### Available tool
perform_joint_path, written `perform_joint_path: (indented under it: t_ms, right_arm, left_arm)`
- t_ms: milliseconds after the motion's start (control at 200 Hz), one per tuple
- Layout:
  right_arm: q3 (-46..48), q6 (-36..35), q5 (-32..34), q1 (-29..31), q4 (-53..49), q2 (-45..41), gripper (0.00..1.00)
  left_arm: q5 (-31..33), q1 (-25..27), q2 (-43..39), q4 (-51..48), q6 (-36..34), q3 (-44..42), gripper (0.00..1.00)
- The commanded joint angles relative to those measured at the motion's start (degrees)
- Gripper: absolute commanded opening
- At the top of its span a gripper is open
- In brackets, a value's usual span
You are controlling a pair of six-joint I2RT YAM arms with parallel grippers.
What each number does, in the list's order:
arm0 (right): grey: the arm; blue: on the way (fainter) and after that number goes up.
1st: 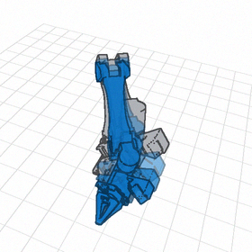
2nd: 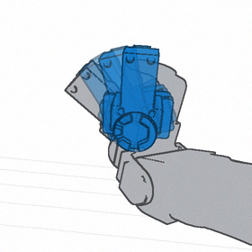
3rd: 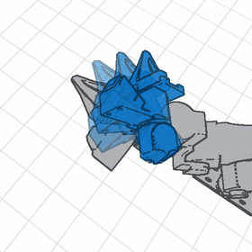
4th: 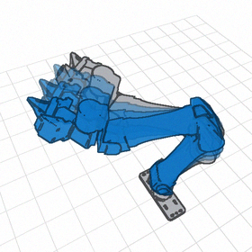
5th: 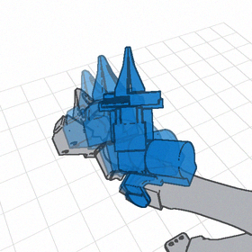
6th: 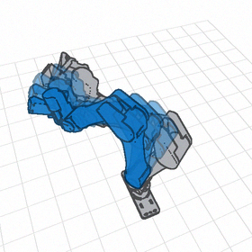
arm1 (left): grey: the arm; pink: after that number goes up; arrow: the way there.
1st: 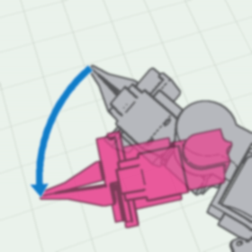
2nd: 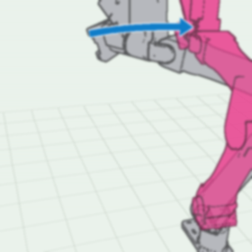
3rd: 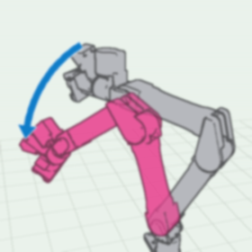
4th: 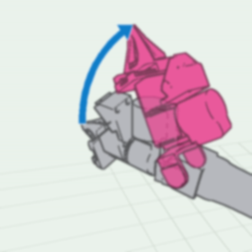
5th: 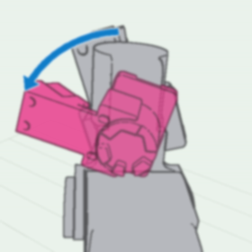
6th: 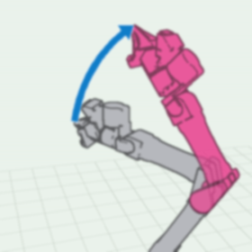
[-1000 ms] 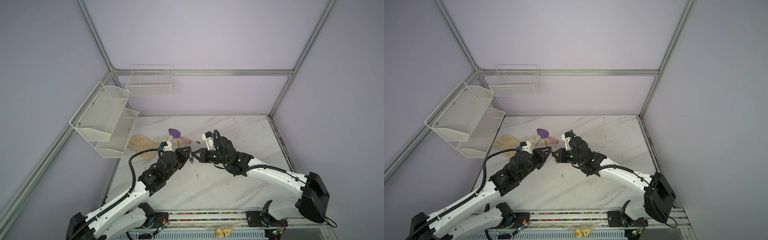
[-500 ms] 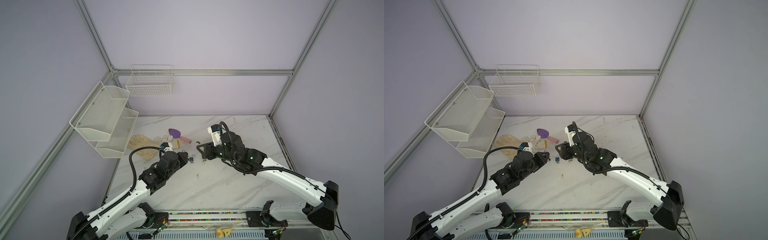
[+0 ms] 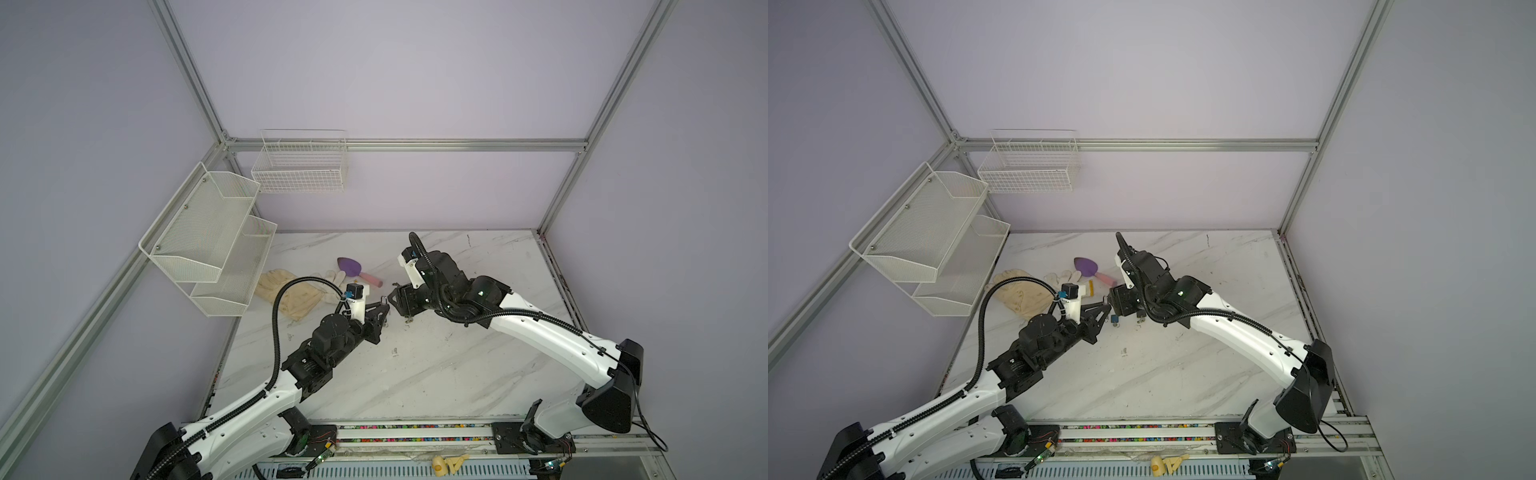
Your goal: Unlock with the key
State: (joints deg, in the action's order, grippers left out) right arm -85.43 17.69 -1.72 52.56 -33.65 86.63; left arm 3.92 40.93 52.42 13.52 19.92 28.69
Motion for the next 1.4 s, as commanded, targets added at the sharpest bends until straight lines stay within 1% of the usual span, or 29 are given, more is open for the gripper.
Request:
perform_joint_path:
  t_ms: [0, 115, 235, 420, 495, 720, 895, 1120, 1395]
  right_arm:
    - [-2.3, -1.7, 2.3, 0.1, -4.0, 1.0, 0.65]
    - [-4.1, -1.4, 3.3, 0.1, -4.9, 2.6, 0.65]
    - [-6.7, -1.6, 4.7, 0.6, -5.8, 4.5, 0.66]
    - [-8.9, -2.0, 7.6, 0.5, -8.1, 7.2, 0.67]
    - [-9.5, -2.0, 9.4, 0.6, -8.6, 7.3, 0.67]
    - [-10.5, -1.8, 10.9, 0.6, -10.3, 7.8, 0.68]
    - [-11.0, -2.7, 9.6, 0.0, -11.1, 7.8, 0.72]
    - [-11.9, -3.8, 7.5, -2.1, -13.3, 9.1, 0.72]
    - [-11.0, -4.8, 4.9, -3.8, -13.8, 8.1, 0.72]
  left_arm:
    - [-2.2, 0.6, 0.8, 12.0, -11.0, -2.9, 0.00]
    - [-2.2, 1.0, 2.1, 16.0, -13.7, -4.0, 0.00]
    - [-2.1, 1.6, 3.0, 16.2, -15.3, -3.6, 0.00]
    - [-1.2, 1.8, 2.7, 16.1, -16.0, -3.8, 0.00]
    - [-1.2, 1.9, 2.4, 16.1, -16.1, -3.9, 0.00]
    - [-1.6, 1.9, 2.4, 15.8, -16.8, -4.2, 0.00]
    - [-3.0, 1.9, 1.8, 15.7, -18.3, -4.5, 0.00]
    - [-3.4, 2.0, 0.9, 15.5, -20.1, -5.0, 0.00]
    - [-2.8, 2.0, 0.3, 14.8, -21.2, -5.0, 0.00]
